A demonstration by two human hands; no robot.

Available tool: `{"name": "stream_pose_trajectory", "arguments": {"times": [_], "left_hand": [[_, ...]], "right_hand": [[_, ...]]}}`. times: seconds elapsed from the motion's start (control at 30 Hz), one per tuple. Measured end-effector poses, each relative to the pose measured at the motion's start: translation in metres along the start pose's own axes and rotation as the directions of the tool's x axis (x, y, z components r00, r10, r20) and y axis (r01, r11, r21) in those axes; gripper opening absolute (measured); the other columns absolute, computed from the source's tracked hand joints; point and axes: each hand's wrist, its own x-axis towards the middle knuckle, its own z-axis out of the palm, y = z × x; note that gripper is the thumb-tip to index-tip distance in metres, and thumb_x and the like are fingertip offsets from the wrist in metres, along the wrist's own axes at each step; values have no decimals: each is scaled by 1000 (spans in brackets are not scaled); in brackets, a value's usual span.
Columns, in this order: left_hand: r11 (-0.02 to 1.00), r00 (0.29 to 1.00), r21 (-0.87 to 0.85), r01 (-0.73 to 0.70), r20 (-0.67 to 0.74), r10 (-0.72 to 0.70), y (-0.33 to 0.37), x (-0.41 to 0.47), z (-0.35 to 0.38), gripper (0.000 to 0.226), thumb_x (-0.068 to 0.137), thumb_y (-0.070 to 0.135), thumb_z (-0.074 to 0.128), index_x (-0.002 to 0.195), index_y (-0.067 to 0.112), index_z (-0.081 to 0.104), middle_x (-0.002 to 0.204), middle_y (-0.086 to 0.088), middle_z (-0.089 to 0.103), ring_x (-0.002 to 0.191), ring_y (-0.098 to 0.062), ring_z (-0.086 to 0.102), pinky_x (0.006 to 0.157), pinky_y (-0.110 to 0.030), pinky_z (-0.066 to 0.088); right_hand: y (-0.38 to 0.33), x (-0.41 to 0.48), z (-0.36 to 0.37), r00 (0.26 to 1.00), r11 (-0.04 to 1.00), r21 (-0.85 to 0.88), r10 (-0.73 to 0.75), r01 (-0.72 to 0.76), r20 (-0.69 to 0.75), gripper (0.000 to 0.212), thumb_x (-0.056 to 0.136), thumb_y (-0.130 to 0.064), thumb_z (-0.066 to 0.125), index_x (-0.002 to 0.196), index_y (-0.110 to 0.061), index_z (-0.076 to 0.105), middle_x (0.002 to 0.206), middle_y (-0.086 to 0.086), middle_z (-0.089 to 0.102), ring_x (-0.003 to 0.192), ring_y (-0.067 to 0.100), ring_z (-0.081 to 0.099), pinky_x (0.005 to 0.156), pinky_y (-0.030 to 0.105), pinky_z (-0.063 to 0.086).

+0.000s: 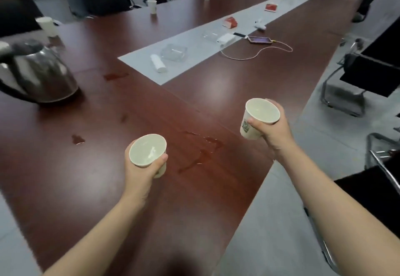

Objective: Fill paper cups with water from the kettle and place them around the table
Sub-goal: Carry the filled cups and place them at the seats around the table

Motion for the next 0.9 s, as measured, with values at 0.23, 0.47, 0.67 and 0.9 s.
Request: {"name": "stream_pose_trajectory", "arguments": {"times": [0.23,0.47,0.67,0.9], "left_hand": [[1000,981,-28,-3,-194,-3,-8,9,17,75,43,40,80,110,39,47,118,-1,55,108,-18,55,76,-39,49],[1000,967,-16,-20,-255,15,-36,8,39,72,44,35,80,111,33,51,109,2,60,101,-17,56,75,-37,49],[1000,964,-8,4,-267,-6,-58,5,58,68,45,29,81,105,36,50,103,8,62,96,-13,60,77,-35,54],[1000,965,11,14,-261,-11,-77,0,65,71,44,34,79,108,34,48,106,9,60,98,-10,59,86,-35,49]], "right_hand": [[56,50,41,979,995,-104,20,1,204,70,65,3,83,120,-19,46,104,-15,53,88,-6,54,71,6,47],[111,54,54,940,995,-78,87,-64,330,74,47,-26,86,111,-38,50,112,-18,57,97,-10,57,86,21,49],[142,42,38,918,991,-129,94,-47,386,78,47,-25,87,114,-41,50,113,-29,55,105,-11,53,100,31,46],[150,29,21,877,992,-130,63,0,476,85,50,-7,88,120,-32,47,113,-20,55,100,-18,53,85,6,43]]}}
